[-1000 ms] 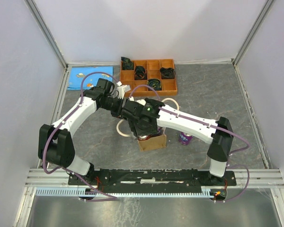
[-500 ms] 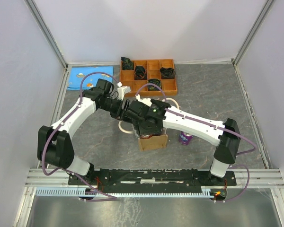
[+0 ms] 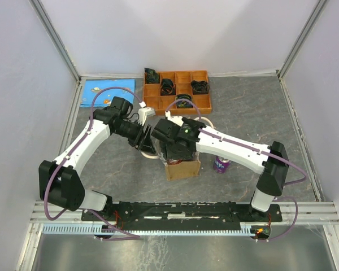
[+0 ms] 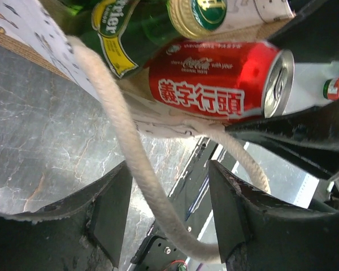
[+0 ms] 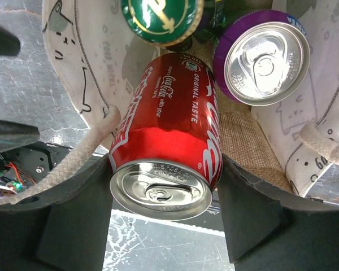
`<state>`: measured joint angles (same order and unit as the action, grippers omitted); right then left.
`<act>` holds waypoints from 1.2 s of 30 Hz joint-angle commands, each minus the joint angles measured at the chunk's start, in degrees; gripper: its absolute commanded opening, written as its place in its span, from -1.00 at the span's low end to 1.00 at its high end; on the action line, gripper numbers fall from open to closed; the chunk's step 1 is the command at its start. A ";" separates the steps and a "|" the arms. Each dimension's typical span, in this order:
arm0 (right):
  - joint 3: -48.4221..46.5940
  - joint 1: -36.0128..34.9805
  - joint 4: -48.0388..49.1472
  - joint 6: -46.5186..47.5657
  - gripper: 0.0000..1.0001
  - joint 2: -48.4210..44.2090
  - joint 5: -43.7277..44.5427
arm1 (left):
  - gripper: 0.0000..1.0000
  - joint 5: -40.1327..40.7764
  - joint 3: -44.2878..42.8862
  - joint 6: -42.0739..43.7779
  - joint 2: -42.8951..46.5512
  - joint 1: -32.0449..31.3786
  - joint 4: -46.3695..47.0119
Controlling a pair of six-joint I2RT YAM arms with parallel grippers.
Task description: Place the beverage into the canvas bag
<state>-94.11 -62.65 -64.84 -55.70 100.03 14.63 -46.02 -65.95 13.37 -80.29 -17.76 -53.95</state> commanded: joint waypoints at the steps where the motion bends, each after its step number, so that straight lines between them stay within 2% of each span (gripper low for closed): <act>1: -0.91 1.85 1.82 -1.90 -1.00 -4.93 6.72 | 0.24 -3.61 -0.93 9.53 1.29 -0.17 -5.80; 9: -1.28 2.92 1.54 -1.03 -1.00 -4.41 6.78 | 0.21 -4.30 -1.50 15.29 1.01 -0.17 -10.90; 23: -1.15 2.91 5.04 1.00 -1.00 2.94 -0.68 | 0.21 -4.12 -0.99 14.94 1.12 -0.16 -9.84; 36: 5.11 2.70 9.12 0.73 -1.00 4.74 -3.88 | 0.21 -4.39 -0.93 14.40 0.32 -0.17 -8.78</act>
<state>-89.45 -59.88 -58.98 -55.22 104.68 11.86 -48.40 -65.95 26.00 -80.29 -17.76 -63.31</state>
